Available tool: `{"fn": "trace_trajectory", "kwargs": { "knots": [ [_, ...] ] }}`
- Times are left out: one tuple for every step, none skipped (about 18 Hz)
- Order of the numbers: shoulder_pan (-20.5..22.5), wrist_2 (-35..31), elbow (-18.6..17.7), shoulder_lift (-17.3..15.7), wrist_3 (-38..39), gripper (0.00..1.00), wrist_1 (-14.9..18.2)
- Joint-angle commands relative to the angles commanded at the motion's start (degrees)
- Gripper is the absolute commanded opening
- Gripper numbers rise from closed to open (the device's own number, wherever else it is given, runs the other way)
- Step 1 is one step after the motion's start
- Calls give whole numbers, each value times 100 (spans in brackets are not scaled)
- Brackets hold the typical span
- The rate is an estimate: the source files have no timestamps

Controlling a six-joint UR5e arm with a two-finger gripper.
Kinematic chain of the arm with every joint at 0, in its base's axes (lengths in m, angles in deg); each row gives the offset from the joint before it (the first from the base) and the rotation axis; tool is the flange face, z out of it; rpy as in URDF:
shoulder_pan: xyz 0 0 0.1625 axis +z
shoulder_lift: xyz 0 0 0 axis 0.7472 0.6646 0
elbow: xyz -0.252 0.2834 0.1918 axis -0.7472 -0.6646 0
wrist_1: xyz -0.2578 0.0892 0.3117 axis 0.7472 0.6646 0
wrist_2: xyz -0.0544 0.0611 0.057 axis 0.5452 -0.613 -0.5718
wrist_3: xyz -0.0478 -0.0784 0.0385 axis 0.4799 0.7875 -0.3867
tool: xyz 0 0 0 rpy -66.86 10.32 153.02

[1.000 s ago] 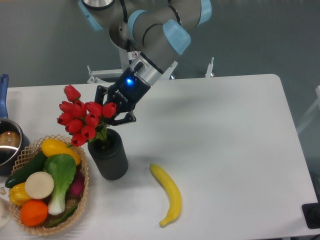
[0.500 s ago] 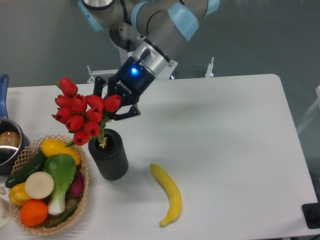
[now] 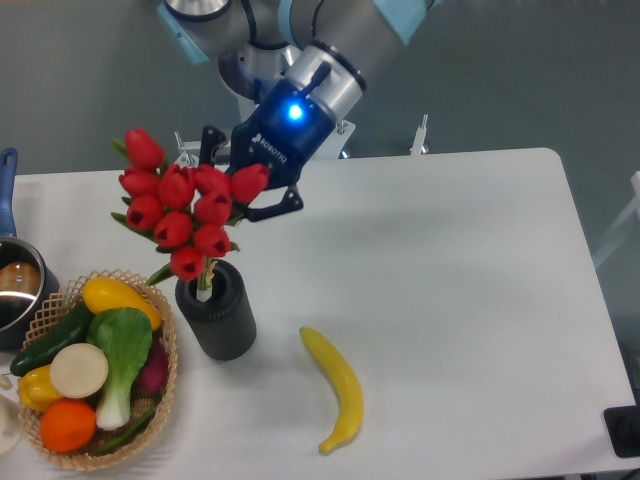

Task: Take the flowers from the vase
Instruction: 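Lift the gripped tulips straight up out of the black vase, then carry the tulips away from the vase over the empty table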

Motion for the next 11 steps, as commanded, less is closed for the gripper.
{"fn": "trace_trajectory", "kwargs": {
  "knots": [
    [35, 0, 27, 9, 62, 0, 0],
    [61, 0, 27, 0, 72, 0, 0],
    [70, 9, 27, -9, 81, 0, 0],
    [105, 17, 27, -35, 115, 0, 0],
    [132, 26, 27, -61, 142, 0, 9],
    [176, 61, 27, -79, 142, 0, 9],
    [254, 105, 27, -79, 133, 0, 9],
    [333, 97, 27, -79, 72, 0, 9],
    [395, 36, 53, -79, -15, 0, -9],
    [448, -43, 132, -70, -338, 0, 9],
    [553, -253, 150, -79, -689, 0, 9]
  ]
}}
